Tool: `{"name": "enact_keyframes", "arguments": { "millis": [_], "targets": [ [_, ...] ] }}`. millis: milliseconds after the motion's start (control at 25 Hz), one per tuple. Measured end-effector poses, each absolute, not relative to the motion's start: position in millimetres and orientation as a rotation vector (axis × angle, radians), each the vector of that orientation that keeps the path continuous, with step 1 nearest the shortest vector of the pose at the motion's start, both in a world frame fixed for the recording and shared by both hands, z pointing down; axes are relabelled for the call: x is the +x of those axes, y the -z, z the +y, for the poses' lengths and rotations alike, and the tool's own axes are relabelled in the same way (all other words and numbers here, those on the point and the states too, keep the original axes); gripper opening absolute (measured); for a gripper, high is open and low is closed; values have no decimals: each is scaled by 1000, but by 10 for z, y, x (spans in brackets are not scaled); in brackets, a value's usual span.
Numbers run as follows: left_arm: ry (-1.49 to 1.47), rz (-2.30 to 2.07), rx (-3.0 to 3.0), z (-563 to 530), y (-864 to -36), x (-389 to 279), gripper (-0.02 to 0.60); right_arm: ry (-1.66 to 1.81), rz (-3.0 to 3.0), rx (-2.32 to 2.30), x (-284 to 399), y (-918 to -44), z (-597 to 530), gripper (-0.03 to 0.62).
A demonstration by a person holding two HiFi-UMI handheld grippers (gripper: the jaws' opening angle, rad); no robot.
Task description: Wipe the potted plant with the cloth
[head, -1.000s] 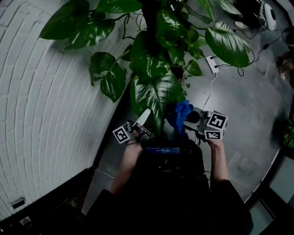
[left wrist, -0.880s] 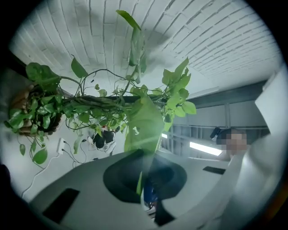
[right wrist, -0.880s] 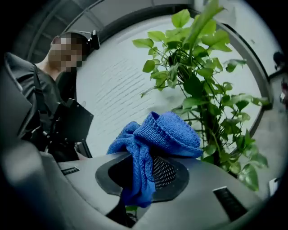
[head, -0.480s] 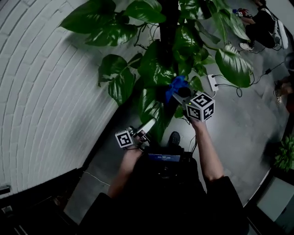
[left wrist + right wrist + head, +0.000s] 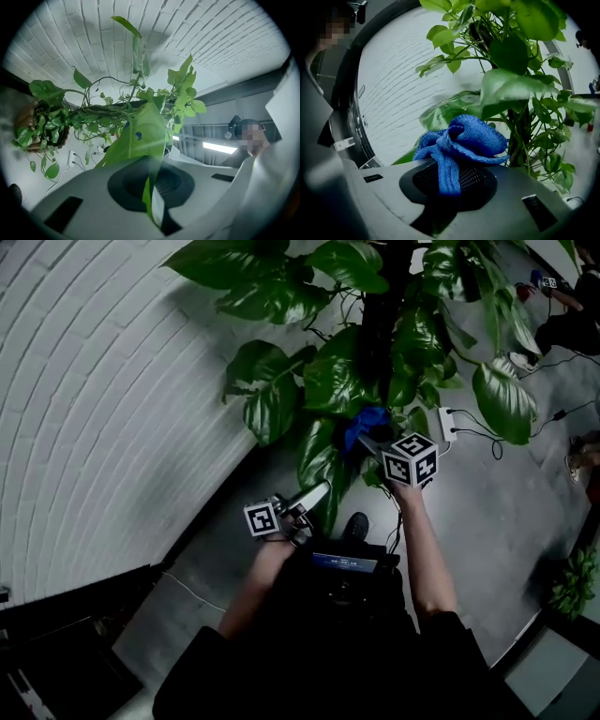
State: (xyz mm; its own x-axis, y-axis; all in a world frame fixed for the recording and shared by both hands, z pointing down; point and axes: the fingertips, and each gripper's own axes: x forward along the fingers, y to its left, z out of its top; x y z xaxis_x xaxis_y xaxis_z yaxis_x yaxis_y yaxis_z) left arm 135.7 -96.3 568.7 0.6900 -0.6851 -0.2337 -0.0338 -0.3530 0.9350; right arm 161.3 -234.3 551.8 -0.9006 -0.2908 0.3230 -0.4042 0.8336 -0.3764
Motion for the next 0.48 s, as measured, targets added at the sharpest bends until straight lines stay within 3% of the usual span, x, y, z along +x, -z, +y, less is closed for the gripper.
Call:
{"name": "enact_keyframes", "arguments": {
  "millis": [480],
  "targets": [
    [909, -469, 1770, -1067, -5501, 1290, 5, -728, -2756, 327, 1645, -5699, -1382, 107]
  ]
}}
